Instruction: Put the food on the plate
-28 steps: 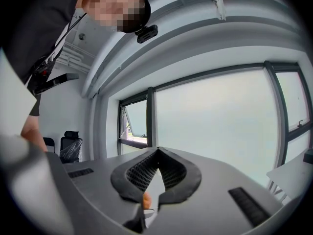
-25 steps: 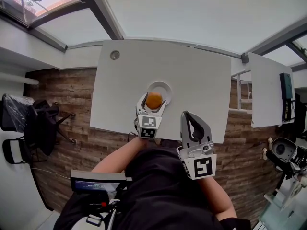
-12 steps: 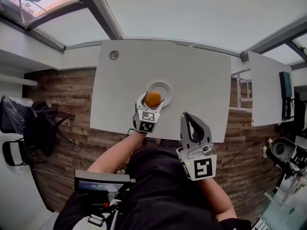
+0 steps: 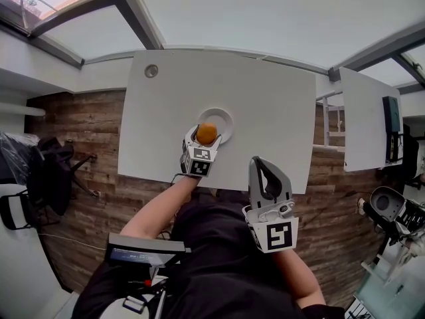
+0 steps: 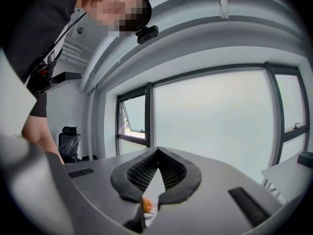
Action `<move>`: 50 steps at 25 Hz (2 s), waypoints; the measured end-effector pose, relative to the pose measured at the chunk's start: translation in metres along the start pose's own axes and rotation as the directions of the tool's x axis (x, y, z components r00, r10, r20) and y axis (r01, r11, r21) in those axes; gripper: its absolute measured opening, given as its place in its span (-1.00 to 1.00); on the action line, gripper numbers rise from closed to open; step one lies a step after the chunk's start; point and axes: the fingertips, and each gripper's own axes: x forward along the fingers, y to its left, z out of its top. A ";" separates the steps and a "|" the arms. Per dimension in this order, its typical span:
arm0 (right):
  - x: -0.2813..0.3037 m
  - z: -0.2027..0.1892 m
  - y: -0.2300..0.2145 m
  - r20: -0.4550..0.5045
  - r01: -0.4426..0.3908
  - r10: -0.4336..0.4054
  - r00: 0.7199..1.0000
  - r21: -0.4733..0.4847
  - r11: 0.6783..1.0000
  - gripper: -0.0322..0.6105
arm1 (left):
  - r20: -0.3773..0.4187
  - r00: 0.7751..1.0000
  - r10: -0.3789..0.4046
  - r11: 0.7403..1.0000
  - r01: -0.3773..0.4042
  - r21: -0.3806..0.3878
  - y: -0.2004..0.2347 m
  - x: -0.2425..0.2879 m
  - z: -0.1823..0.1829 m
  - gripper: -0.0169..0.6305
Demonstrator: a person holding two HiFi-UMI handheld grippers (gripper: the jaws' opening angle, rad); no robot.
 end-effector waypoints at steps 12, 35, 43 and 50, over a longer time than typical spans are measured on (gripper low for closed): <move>-0.003 -0.001 -0.006 -0.011 0.012 -0.012 1.000 -0.007 1.000 -0.90 | -0.023 1.000 0.018 0.998 -0.016 0.062 0.012 0.019 -0.007 0.15; -0.016 -0.010 -0.015 -0.030 0.037 -0.037 0.999 -0.008 0.999 -0.91 | -0.145 0.989 -0.022 0.997 0.032 0.067 0.012 0.044 -0.040 0.15; -0.022 -0.010 -0.025 -0.030 0.073 -0.073 0.997 -0.005 0.997 -0.91 | -0.161 0.986 -0.045 0.998 0.052 0.038 0.012 0.050 -0.039 0.15; -0.030 -0.013 -0.033 -0.038 0.095 -0.095 0.995 -0.007 0.995 -0.91 | -0.161 0.984 -0.072 0.996 0.078 0.033 0.002 0.057 -0.032 0.15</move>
